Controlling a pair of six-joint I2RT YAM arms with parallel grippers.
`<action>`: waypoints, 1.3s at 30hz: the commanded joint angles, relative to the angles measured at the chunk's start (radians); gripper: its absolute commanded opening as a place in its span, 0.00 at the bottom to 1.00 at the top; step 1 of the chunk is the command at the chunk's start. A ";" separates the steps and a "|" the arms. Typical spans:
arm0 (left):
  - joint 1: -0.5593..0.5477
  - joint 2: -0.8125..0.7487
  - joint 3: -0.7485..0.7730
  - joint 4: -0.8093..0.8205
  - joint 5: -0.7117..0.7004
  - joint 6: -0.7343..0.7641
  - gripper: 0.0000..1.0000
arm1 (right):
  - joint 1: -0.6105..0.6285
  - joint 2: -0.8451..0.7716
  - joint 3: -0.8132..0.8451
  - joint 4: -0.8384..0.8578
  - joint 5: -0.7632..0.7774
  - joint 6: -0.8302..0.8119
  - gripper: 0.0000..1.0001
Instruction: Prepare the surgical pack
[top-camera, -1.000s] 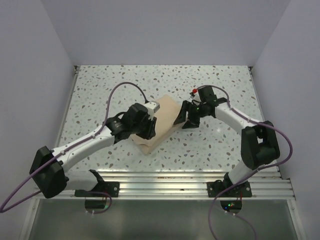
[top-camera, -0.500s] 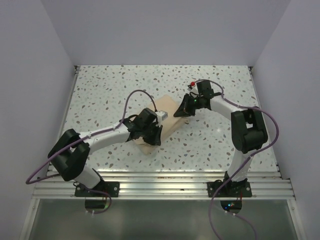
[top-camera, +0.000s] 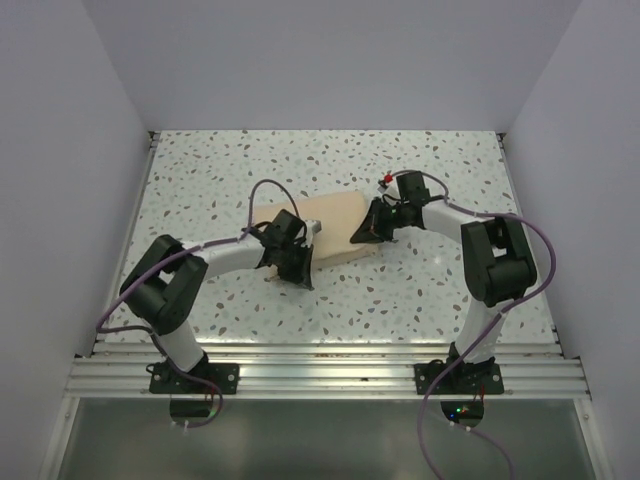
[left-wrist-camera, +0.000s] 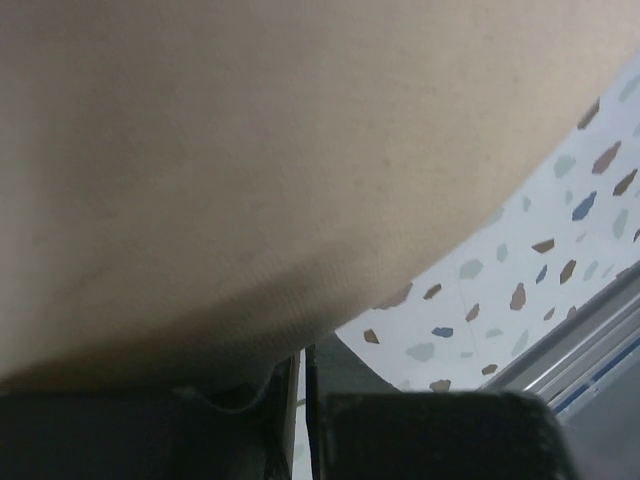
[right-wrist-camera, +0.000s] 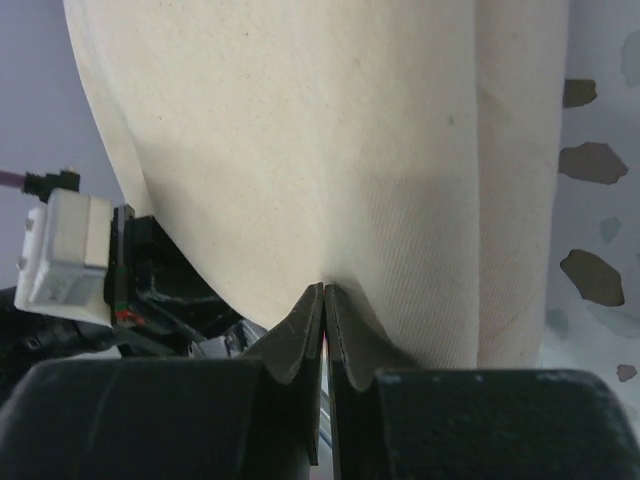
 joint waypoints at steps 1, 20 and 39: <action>0.106 0.056 0.046 0.005 -0.083 0.051 0.09 | -0.024 0.035 0.041 -0.023 0.099 -0.061 0.07; 0.177 -0.418 -0.199 -0.007 0.073 0.002 0.19 | -0.022 -0.169 0.040 -0.196 0.134 -0.099 0.27; 0.208 -0.754 -0.159 -0.011 -0.128 -0.291 0.91 | -0.024 -0.476 -0.282 -0.284 0.310 -0.173 0.99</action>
